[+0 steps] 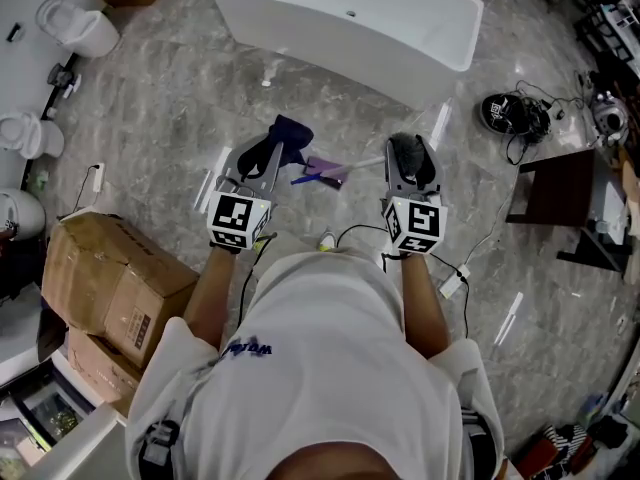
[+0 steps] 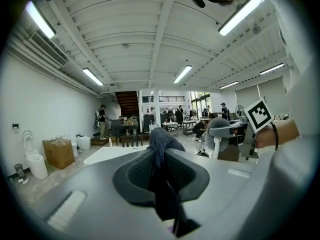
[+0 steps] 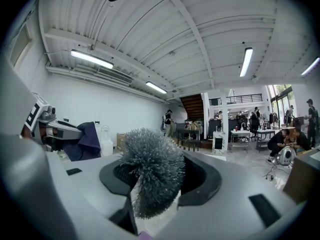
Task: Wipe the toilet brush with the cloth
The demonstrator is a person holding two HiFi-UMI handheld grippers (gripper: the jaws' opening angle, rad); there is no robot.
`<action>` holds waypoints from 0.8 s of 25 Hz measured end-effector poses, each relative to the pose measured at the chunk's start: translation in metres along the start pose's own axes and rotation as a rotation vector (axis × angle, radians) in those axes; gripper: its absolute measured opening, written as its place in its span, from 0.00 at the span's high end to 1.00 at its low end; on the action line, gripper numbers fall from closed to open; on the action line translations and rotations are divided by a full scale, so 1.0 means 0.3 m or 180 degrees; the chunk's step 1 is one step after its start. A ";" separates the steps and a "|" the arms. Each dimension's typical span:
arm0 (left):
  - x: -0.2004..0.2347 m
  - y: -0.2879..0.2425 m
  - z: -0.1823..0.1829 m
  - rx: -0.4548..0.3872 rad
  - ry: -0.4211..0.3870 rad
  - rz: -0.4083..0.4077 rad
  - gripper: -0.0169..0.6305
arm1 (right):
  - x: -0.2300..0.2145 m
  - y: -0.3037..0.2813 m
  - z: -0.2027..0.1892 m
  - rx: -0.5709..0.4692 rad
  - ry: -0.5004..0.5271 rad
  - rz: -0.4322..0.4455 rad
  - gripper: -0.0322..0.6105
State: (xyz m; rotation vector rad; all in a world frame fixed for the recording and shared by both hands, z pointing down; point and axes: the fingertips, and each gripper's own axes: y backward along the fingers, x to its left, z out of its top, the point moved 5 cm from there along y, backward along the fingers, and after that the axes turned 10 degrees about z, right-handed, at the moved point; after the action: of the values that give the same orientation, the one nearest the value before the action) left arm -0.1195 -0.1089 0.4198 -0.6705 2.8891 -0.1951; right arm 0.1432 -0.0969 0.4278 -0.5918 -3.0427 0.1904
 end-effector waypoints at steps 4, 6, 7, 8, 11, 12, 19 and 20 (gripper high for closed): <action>-0.007 0.001 -0.004 0.0006 0.0009 -0.0018 0.92 | 0.002 0.000 0.003 -0.0019 0.0011 0.0020 0.62; -0.015 0.002 -0.004 0.0013 0.0003 -0.0047 0.92 | 0.003 0.000 0.005 -0.0022 0.0008 0.0028 0.62; -0.018 0.003 -0.005 0.0017 0.0002 -0.0058 0.92 | 0.004 0.000 0.006 -0.0022 0.0004 0.0036 0.62; -0.021 0.004 -0.006 0.0021 0.0001 -0.0064 0.92 | 0.004 0.000 0.006 -0.0022 -0.0001 0.0045 0.62; -0.028 0.004 -0.008 0.0023 -0.0001 -0.0083 0.92 | 0.005 0.000 0.004 -0.0021 -0.0004 0.0055 0.62; -0.028 0.003 -0.009 0.0025 -0.0001 -0.0092 0.92 | 0.006 -0.001 0.004 -0.0020 -0.0002 0.0054 0.62; -0.046 -0.001 -0.021 0.0066 0.0019 -0.0137 0.92 | 0.008 -0.003 -0.001 0.0007 -0.0011 0.0059 0.62; -0.053 0.001 -0.025 0.0072 0.0038 -0.0135 0.92 | 0.009 0.001 -0.004 0.0022 -0.0007 0.0069 0.62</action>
State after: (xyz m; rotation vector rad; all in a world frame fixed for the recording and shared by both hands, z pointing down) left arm -0.1070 -0.1007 0.4292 -0.7295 2.8811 -0.2374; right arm 0.1409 -0.0955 0.4290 -0.6249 -3.0374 0.2025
